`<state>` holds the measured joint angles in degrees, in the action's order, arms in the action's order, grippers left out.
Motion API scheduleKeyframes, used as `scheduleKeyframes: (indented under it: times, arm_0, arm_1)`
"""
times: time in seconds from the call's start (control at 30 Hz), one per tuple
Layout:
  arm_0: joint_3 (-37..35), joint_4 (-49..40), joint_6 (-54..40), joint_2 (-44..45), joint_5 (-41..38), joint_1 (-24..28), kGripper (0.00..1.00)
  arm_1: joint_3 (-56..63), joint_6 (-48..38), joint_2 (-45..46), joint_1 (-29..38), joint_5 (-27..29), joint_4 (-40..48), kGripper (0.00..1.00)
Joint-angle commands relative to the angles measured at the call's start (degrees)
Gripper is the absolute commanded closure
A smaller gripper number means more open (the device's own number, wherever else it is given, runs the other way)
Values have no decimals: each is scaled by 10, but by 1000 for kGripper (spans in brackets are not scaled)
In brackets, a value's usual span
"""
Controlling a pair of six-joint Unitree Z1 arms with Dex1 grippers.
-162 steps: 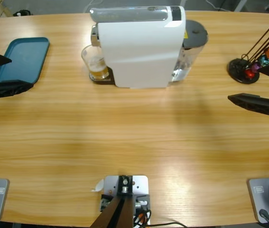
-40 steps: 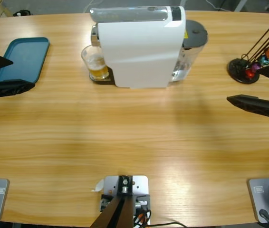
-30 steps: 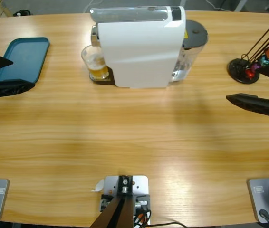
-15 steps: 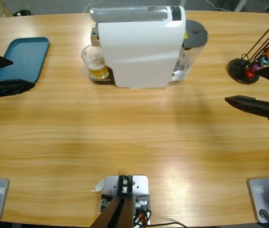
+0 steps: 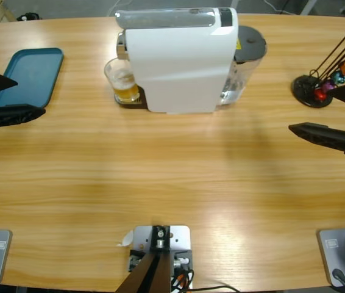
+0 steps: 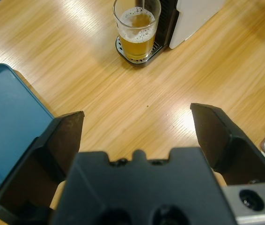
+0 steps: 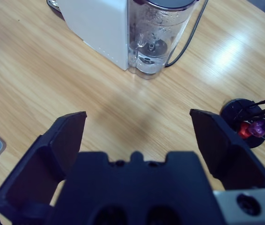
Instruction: Pour coffee
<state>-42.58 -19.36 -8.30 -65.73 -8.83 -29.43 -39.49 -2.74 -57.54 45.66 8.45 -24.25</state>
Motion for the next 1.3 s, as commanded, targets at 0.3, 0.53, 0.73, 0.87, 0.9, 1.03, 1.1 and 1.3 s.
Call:
scheduleKeyframes:
  times: [0.3, 0.53, 0.73, 0.87, 0.9, 1.03, 1.1, 1.3]
  arm_0:
    - [21, 2, 9, -8, 1, 5, 0]
    - [6, 3, 5, -30, 1, 6, 0]
    - [7, 4, 2, -37, -1, 6, 0]
    - [6, 9, 0, -41, -4, 6, 0]
    - [6, 9, 0, -41, -3, 6, 0]
    - [9, 12, 0, -45, -3, 6, 0]
    - [8, 22, 0, -46, 0, 7, 0]
    - [10, 31, 5, -45, 0, 10, 0]
  arm_1:
    - [17, 7, 9, 4, -4, 4, 0]
    - [16, 8, -1, 4, -5, 6, 0]
    - [17, 8, -2, 4, -6, 6, 0]
    - [17, 8, -3, 4, -6, 6, 0]
    - [17, 8, -3, 4, -6, 6, 0]
    - [17, 9, 0, 4, -5, 7, 0]
    - [17, 9, -2, 4, -5, 7, 0]
    - [17, 9, -2, 4, -5, 7, 0]
